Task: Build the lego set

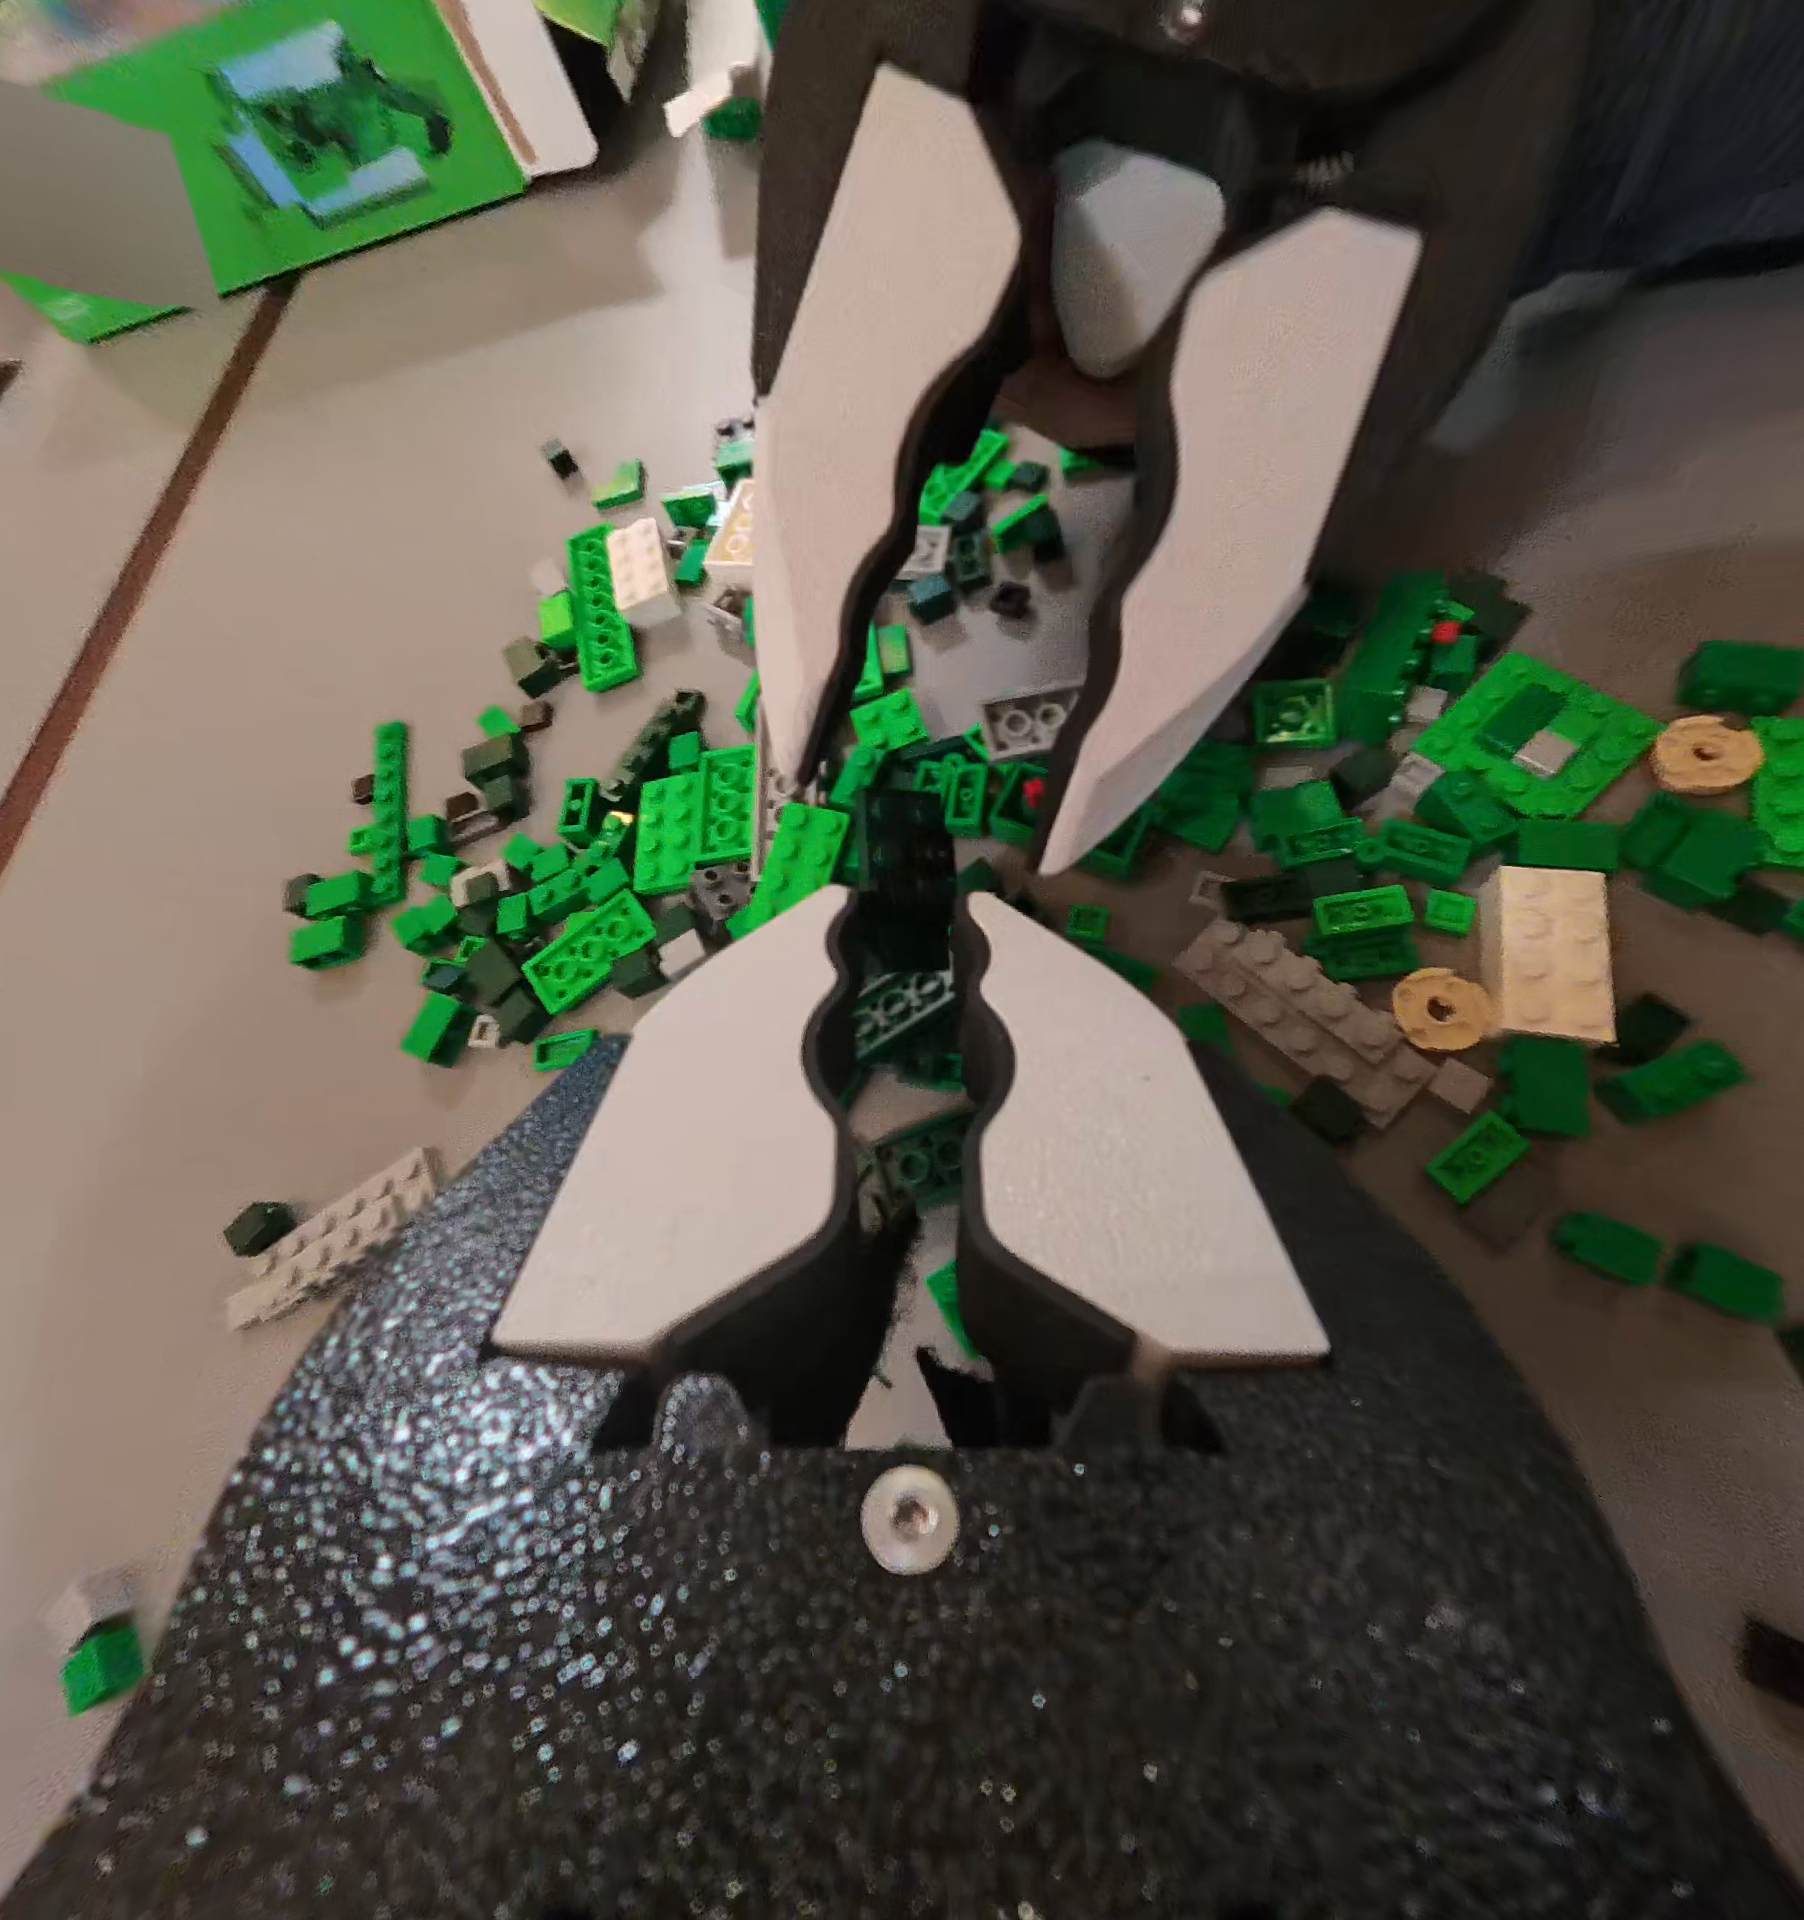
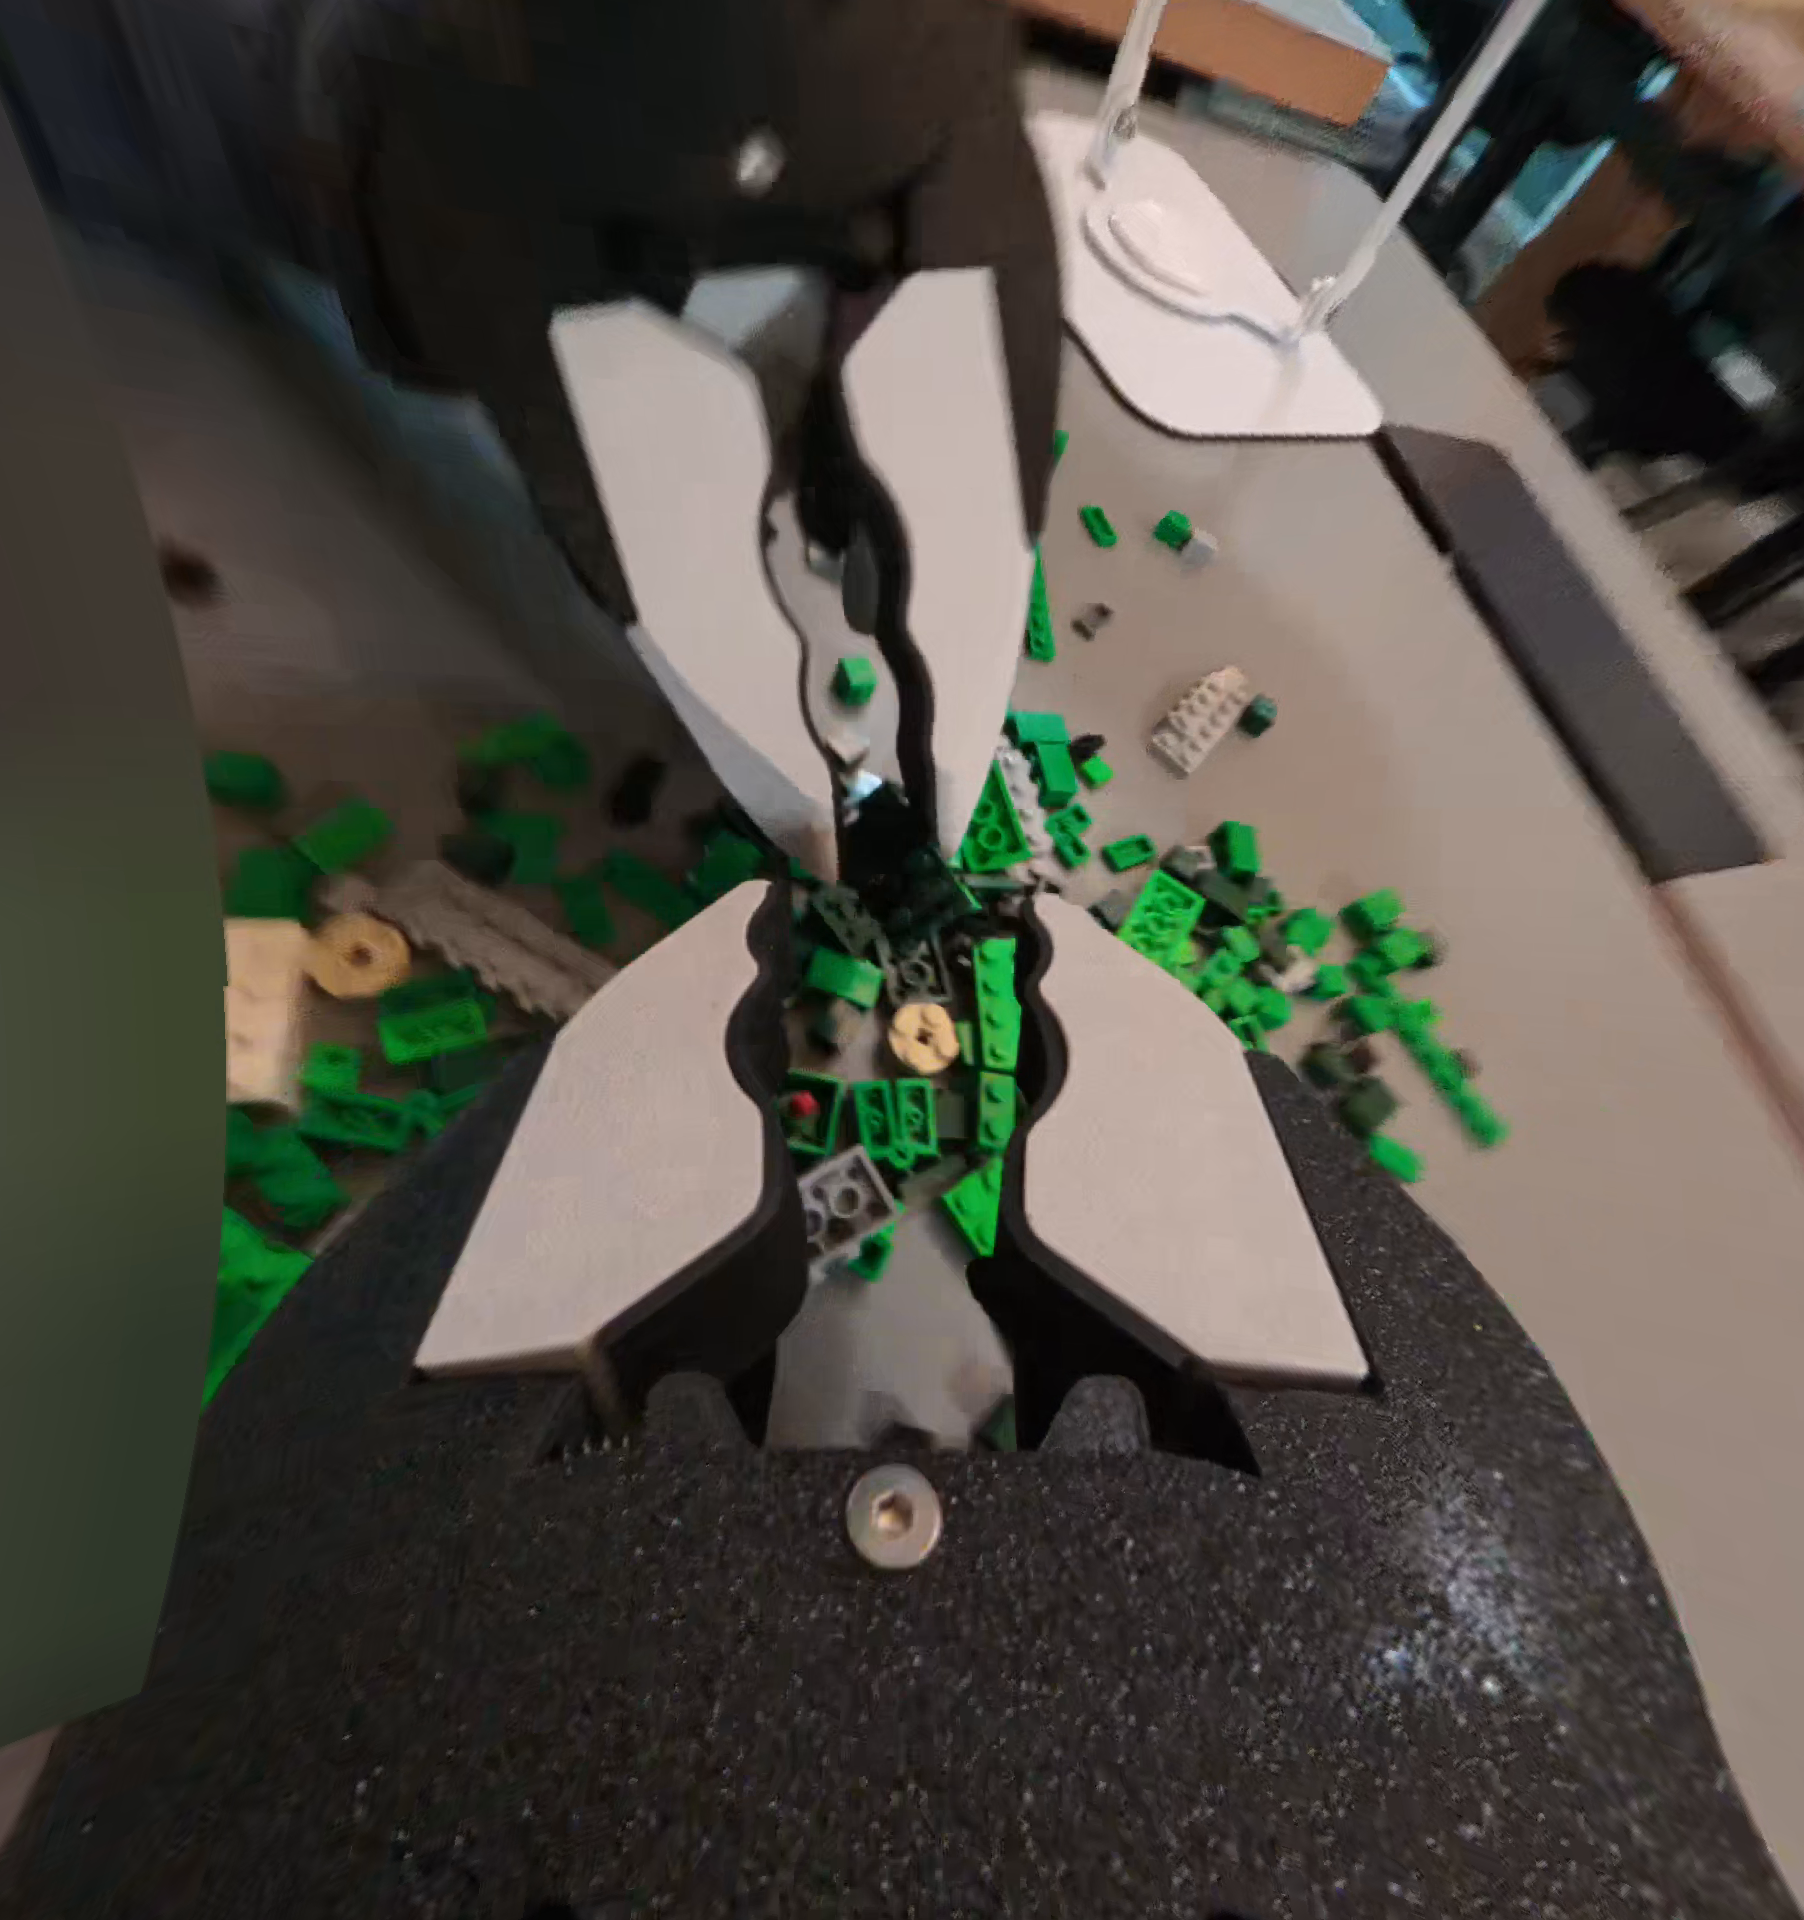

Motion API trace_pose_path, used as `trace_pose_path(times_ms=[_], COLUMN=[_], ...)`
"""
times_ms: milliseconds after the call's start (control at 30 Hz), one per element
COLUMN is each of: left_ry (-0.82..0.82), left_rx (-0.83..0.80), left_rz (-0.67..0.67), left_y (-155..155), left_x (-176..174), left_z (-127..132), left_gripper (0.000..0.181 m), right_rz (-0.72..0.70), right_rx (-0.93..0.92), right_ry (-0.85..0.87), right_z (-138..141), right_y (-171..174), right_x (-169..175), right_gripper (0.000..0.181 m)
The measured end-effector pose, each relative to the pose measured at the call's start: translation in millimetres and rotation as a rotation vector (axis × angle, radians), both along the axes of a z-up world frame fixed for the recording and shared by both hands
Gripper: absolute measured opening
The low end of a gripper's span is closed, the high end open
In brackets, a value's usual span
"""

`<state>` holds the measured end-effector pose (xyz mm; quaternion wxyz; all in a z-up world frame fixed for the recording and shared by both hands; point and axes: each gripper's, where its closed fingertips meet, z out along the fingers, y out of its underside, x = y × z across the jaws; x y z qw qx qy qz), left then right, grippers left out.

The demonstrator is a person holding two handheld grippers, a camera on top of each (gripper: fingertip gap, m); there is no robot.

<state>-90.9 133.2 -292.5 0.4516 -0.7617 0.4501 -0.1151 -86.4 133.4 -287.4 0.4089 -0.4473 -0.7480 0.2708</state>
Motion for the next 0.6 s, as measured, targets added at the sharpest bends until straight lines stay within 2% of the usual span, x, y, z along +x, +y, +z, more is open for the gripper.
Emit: trace_pose_path(times_ms=[100,333,400,500,600], left_ry=[0.051,0.193,0.198,0.088,-0.139], left_rx=[-0.004,-0.003,-0.021,-0.11,-0.278], left_rz=[-0.023,-0.033,-0.02,-0.007,-0.026], left_y=[-3.1,-7.4,-7.5,-9.3,-15.4], left_x=[2.9,10.5,8.9,6.3,7.9], left_z=[-4.4,-13.9,-13.4,-9.9,-2.9], left_gripper=[0.016,0.016,0.016,0.014,0.007], right_rz=[-0.003,-0.031,-0.022,0.007,0.035], right_rx=[0.261,0.391,0.498,0.699,0.838], right_ry=[-0.098,-0.21,-0.212,-0.176,-0.128], right_z=[-14.4,-27.0,-24.8,-18.4,-14.5], right_y=[0.3,1.5,2.6,3.4,4.5], right_x=[1.1,2.2,0.9,-3.1,-6.6], right_gripper=[0.041,0.02,0.019,0.019,0.018])
